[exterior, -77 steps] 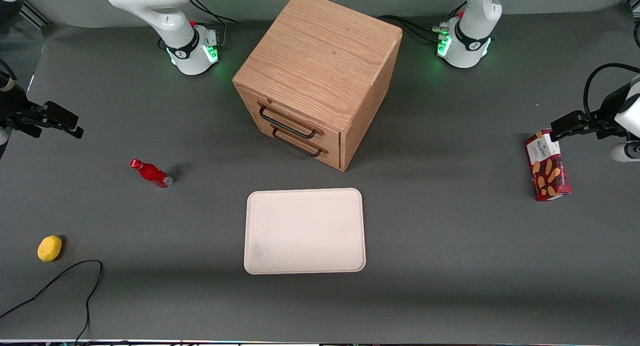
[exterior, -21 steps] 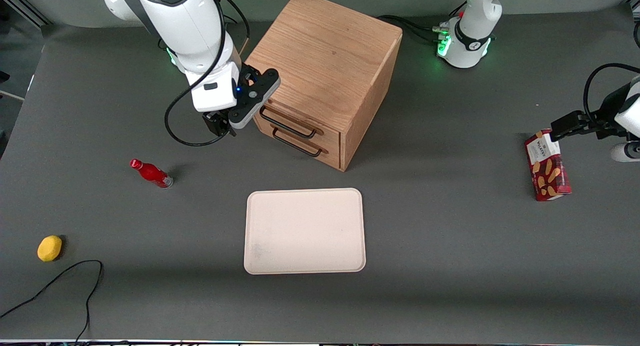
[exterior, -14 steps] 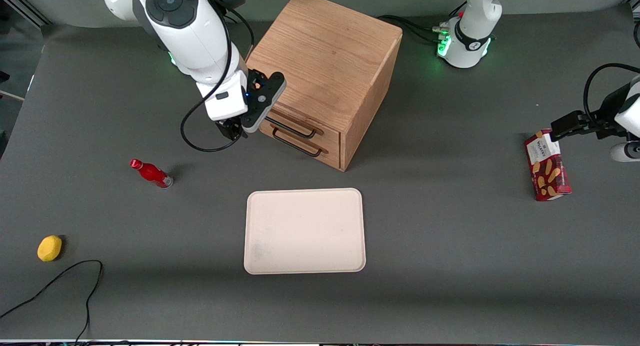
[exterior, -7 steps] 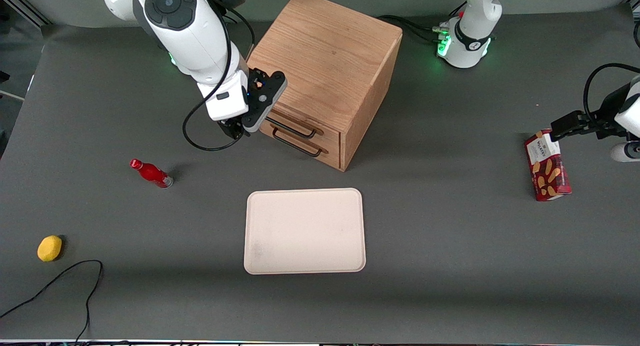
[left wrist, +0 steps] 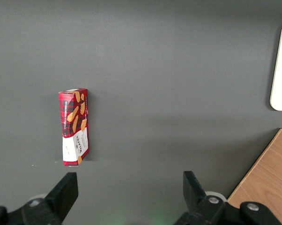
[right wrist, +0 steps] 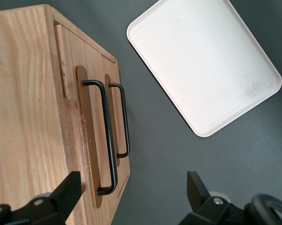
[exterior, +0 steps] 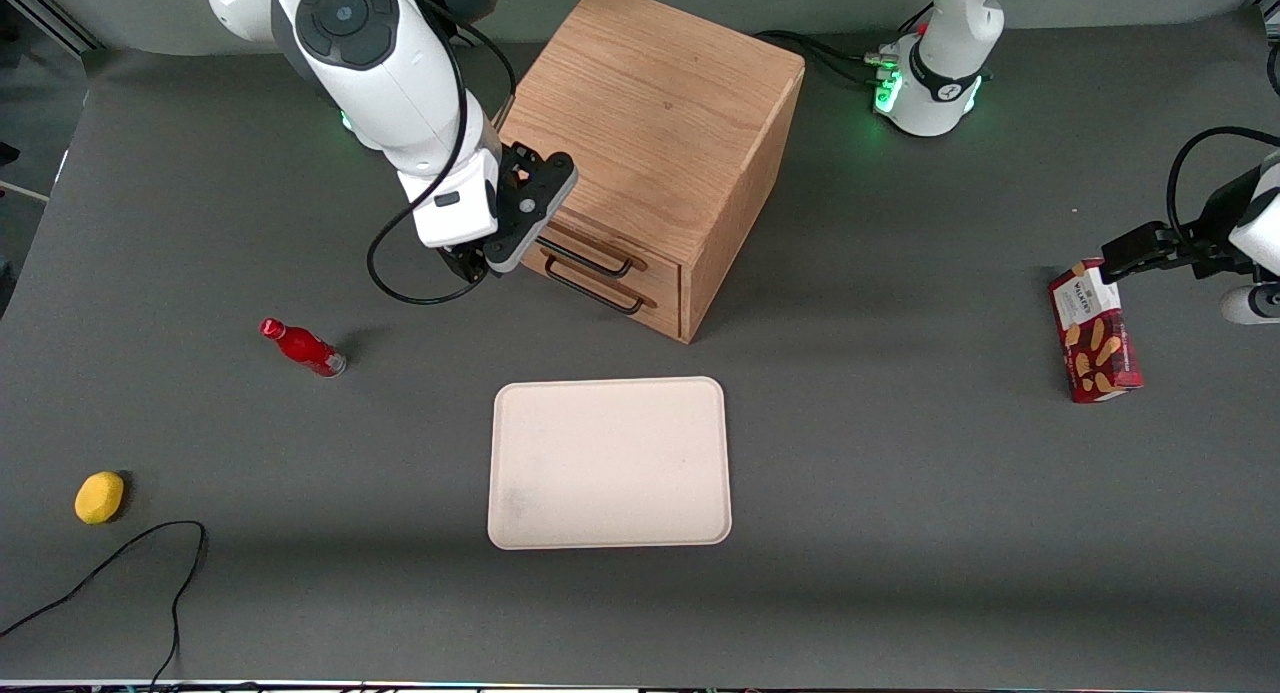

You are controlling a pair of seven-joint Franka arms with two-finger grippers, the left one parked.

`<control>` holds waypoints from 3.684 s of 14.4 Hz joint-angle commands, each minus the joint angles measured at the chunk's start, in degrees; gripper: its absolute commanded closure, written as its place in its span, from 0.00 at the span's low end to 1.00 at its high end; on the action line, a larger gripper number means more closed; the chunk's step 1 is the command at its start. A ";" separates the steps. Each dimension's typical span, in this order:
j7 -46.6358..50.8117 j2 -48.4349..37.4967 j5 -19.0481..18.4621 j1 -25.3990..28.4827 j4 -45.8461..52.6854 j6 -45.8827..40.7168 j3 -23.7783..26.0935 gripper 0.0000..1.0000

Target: Open upper drawer

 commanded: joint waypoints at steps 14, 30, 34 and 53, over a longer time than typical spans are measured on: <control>-1.93 2.73 1.53 1.32 4.65 -5.59 -0.16 0.00; -7.92 1.06 5.15 -0.26 -2.29 0.73 -0.69 0.00; -7.57 0.97 5.41 -0.17 -4.40 3.63 -0.60 0.00; -7.22 1.50 5.41 0.18 -12.41 14.89 0.54 0.00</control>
